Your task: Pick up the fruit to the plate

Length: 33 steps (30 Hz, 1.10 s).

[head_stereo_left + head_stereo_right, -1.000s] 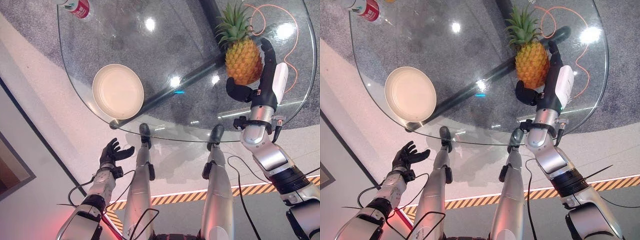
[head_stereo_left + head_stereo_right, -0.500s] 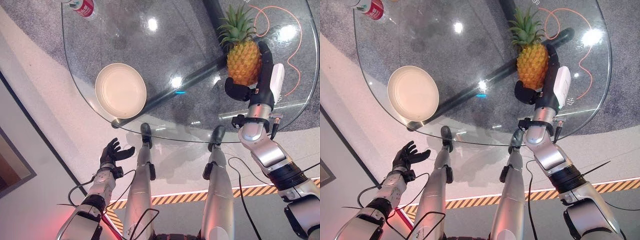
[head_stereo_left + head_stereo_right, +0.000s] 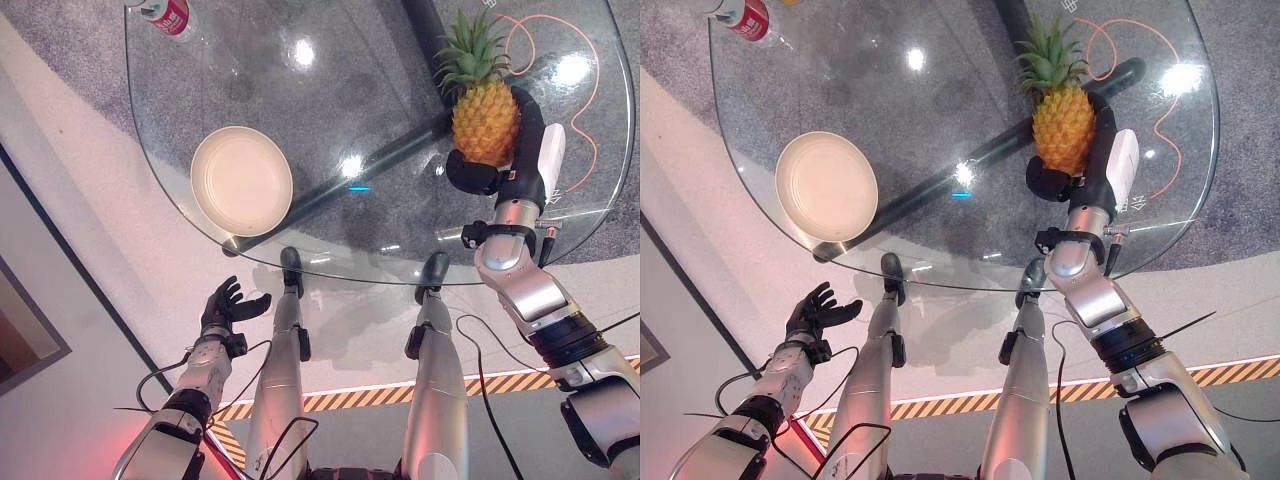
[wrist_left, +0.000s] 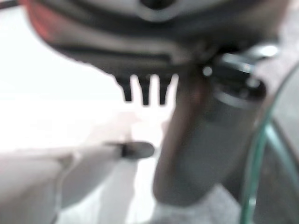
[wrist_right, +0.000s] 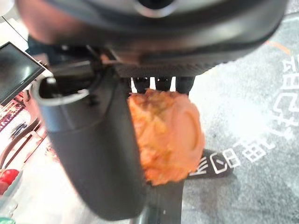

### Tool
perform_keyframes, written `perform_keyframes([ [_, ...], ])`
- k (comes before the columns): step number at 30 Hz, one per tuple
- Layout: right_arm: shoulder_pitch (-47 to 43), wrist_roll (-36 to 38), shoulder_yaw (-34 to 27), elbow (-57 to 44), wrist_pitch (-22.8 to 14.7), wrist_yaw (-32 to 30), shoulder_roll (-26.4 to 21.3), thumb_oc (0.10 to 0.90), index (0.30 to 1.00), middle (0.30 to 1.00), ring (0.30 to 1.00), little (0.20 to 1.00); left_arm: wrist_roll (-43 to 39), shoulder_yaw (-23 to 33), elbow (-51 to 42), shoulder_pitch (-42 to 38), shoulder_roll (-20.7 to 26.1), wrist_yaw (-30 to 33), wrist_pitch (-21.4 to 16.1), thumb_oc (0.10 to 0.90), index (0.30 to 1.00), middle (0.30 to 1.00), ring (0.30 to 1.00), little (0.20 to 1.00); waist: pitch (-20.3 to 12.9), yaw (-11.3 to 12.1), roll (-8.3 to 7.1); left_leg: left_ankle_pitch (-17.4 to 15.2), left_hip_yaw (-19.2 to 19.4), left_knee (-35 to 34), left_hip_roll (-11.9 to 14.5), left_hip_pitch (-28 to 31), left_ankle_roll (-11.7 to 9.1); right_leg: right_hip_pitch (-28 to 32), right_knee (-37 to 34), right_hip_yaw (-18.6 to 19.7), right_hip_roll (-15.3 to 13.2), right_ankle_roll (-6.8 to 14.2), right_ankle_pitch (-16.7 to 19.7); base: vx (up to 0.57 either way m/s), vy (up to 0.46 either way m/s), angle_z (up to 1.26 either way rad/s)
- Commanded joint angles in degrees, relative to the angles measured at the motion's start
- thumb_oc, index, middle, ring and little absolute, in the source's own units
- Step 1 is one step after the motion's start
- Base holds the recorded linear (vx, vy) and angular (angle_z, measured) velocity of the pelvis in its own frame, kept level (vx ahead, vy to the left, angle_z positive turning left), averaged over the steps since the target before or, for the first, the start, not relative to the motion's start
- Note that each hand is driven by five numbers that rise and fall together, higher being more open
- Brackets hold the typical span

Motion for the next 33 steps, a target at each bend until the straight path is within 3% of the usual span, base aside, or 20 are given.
perform_keyframes([
  [1, 0.2, 1.3, 0.7, 0.0, 0.6, 1.9, -0.8, 0.100, 0.300, 0.300, 0.300, 0.200, 0.2, -0.7, 1.5, 2.0, 1.2, 0.5, 0.1, 0.800, 0.900, 0.900, 0.900, 0.900, -0.5, 1.3, 0.90, -2.3, -1.2, 2.0, 0.0, 0.4, 0.3, -2.6, 2.4, -2.9, 1.0, -0.6, 3.6, 0.00, 0.000, 0.00],
  [7, -0.4, 0.6, 0.5, 0.6, 0.7, 2.5, -0.4, 0.100, 0.300, 0.300, 0.300, 0.200, -1.5, -0.6, 1.3, 2.2, 1.0, 0.2, 0.1, 0.800, 0.900, 0.900, 0.900, 0.900, -0.5, 1.3, 1.15, -2.3, -1.2, 2.0, 0.0, 0.7, 0.3, -2.5, 2.4, -2.7, 1.0, -0.6, 3.6, 0.00, 0.000, 0.00],
  [17, -0.7, -0.2, 0.3, 1.6, 0.0, 2.1, -0.2, 0.100, 0.300, 0.300, 0.300, 0.200, -16.1, 5.7, 0.8, 1.9, 0.3, 2.1, -2.5, 0.800, 0.900, 0.900, 0.900, 0.900, -0.5, 1.4, 0.97, -2.3, -1.3, 1.7, 0.3, 2.1, 0.1, -1.3, 2.5, -2.8, 0.8, -0.6, 3.1, 0.00, 0.000, 0.00],
  [22, -1.1, -1.2, -0.4, 1.4, -0.4, 1.8, -0.1, 0.100, 0.300, 0.300, 0.300, 0.200, -24.2, 11.1, -2.6, 0.3, 0.4, 7.0, -8.2, 0.800, 0.900, 0.900, 0.900, 0.900, -0.5, 1.5, 1.00, -2.3, -1.3, 0.8, 0.3, 3.3, 0.0, -0.3, 2.1, -2.8, 0.4, -0.5, 3.0, 0.00, 0.000, 0.00],
  [28, -0.6, -2.9, -1.4, -0.8, -0.2, 1.0, -0.4, 0.100, 0.300, 0.300, 0.300, 0.200, -22.8, 14.6, -9.3, -2.2, 1.0, 16.6, -16.0, 0.800, 0.900, 0.900, 0.900, 0.900, -0.5, 1.5, 1.11, -2.2, -1.4, 0.1, 0.2, 4.3, -0.1, 0.3, 2.1, -2.4, 0.4, -0.6, 2.7, 0.00, 0.005, 0.00],
  [33, -0.5, -6.3, -2.1, -3.2, -3.5, -0.8, -0.1, 0.100, 0.300, 0.300, 0.300, 0.200, -18.8, 18.3, -14.0, -5.8, 3.8, 24.6, -22.7, 0.800, 0.900, 0.900, 0.900, 0.900, -0.5, 1.2, 1.16, -1.7, -1.2, -0.4, 0.3, 4.2, -0.3, 0.2, 1.8, -2.3, 0.4, -0.7, 3.0, -0.02, 0.025, -0.01],
])
